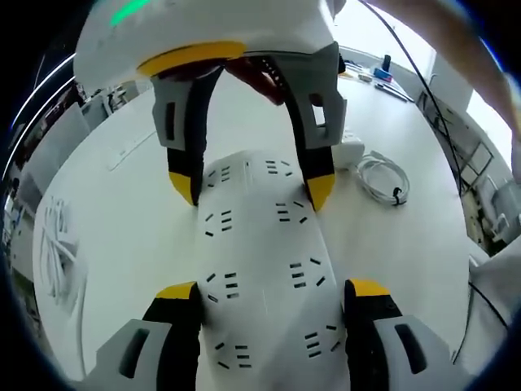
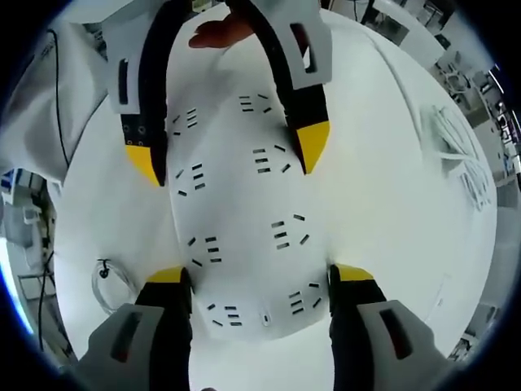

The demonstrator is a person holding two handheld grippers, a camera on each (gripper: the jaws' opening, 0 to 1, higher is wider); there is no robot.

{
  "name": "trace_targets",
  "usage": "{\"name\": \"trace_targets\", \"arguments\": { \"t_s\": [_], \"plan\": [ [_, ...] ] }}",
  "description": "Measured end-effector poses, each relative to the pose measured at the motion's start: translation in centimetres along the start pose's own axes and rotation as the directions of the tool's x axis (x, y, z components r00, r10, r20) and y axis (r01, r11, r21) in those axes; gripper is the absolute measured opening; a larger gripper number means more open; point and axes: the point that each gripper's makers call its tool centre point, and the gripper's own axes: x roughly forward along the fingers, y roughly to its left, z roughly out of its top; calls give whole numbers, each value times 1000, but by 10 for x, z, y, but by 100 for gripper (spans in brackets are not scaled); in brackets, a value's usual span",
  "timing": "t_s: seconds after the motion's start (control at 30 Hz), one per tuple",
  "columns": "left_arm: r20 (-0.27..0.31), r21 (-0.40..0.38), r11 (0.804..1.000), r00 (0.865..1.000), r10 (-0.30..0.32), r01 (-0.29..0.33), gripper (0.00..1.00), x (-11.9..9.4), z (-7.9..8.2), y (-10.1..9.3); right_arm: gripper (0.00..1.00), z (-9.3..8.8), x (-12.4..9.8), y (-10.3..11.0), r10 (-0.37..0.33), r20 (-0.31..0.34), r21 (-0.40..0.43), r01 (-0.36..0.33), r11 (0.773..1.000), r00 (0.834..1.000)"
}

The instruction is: Straighten the power strip on the desk, plug the charger into it

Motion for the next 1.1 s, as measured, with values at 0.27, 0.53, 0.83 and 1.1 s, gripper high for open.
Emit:
{"name": "trace_targets", "arguments": {
  "t_s": [0.27,0.53,0.83,1.1],
  "plan": [
    [-6,5,1000,1000,-2,2,72,0,0,0,67,0,0,1,1,-15,4,-1,1000,1000],
    [3,10,1000,1000,-6,6,72,1,1,1,67,0,-1,2,-8,42,30,7,1000,999],
    [-3,10,1000,1000,-5,5,72,1,2,0,68,0,-1,0,-10,33,41,8,999,999],
    [-4,16,1000,1000,-9,9,72,1,2,0,68,-1,-1,1,-14,32,59,12,998,999]
  ]
}}
